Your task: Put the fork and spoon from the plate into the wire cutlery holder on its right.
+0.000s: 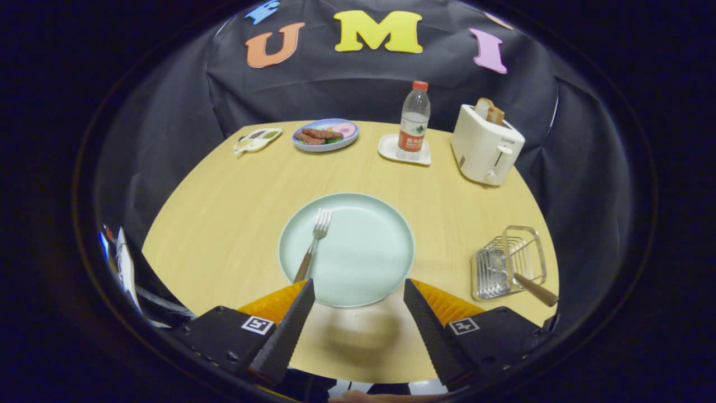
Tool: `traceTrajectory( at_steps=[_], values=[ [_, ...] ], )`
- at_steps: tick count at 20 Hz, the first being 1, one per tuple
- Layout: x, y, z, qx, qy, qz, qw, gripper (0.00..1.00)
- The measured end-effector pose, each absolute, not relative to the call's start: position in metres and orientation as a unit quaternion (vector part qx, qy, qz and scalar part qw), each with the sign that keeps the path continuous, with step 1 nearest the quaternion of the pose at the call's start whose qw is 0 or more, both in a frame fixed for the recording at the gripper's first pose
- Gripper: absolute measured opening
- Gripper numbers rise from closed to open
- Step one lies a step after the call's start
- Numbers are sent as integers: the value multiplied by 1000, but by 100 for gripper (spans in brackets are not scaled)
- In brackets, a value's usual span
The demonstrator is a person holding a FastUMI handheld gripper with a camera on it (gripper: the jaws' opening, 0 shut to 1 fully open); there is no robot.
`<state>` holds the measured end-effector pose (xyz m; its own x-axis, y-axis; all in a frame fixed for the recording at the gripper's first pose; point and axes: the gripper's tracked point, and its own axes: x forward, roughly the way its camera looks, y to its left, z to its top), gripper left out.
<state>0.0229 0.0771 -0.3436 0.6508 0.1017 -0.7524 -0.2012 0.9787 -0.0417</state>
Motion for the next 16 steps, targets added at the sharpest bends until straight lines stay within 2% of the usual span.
traceTrajectory(
  at_steps=[11, 13, 16],
  values=[
    [47, 149, -384, -7, 435, 44, 899, 94],
    [56, 152, -390, -7, 432, 23, 901, 86],
    [65, 158, -400, -11, 431, 16, 902, 66]
  ],
)
